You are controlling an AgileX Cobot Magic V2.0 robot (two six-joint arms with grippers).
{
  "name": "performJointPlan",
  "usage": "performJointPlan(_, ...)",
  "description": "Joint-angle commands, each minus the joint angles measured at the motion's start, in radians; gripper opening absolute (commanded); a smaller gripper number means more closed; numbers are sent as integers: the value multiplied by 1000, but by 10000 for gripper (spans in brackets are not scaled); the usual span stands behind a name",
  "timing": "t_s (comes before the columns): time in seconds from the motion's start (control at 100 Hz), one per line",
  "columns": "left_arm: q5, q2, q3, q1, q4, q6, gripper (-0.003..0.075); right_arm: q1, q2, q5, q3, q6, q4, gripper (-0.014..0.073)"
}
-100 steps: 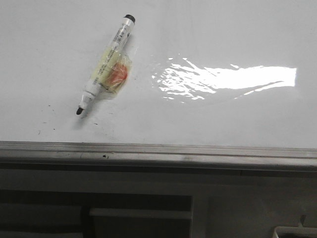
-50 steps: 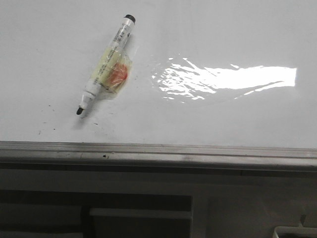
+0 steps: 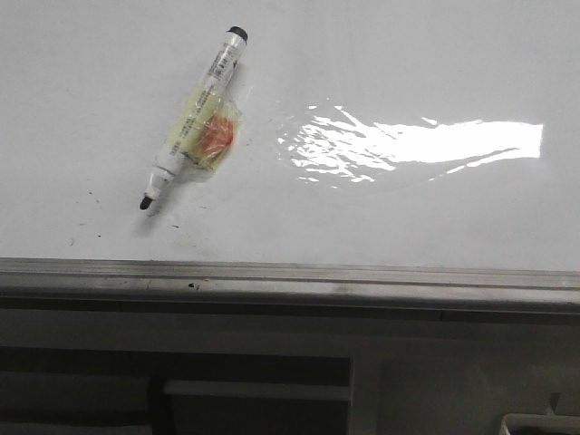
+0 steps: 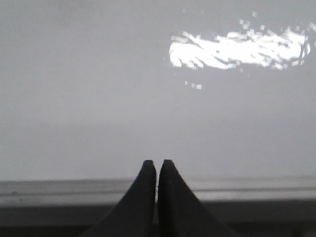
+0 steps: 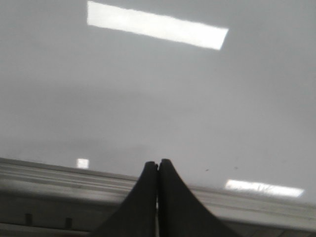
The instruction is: Write number 5 on whiteboard
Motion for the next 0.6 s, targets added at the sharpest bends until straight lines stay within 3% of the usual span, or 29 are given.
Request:
performJointPlan(0.0, -167, -26, 23, 2, -85, 0, -20, -5, -15, -186, 21, -2, -79, -63)
performJointPlan(0.13, -243, -26, 23, 2, -285, -2, -20, -5, -15, -412, 21, 3, -50, -63)
performJointPlan(0.23, -246, -26, 23, 2, -408, -2, -20, -5, -15, -527, 21, 91, 31, -63)
performJointPlan(0.44, -255, -26, 21, 2, -683, -2, -20, -5, -15, -450, 21, 187, 233, -63)
performJointPlan(0.59, -229, -26, -13, -1, -716, 3, -20, -5, -15, -473, -9, 187, 436, -63)
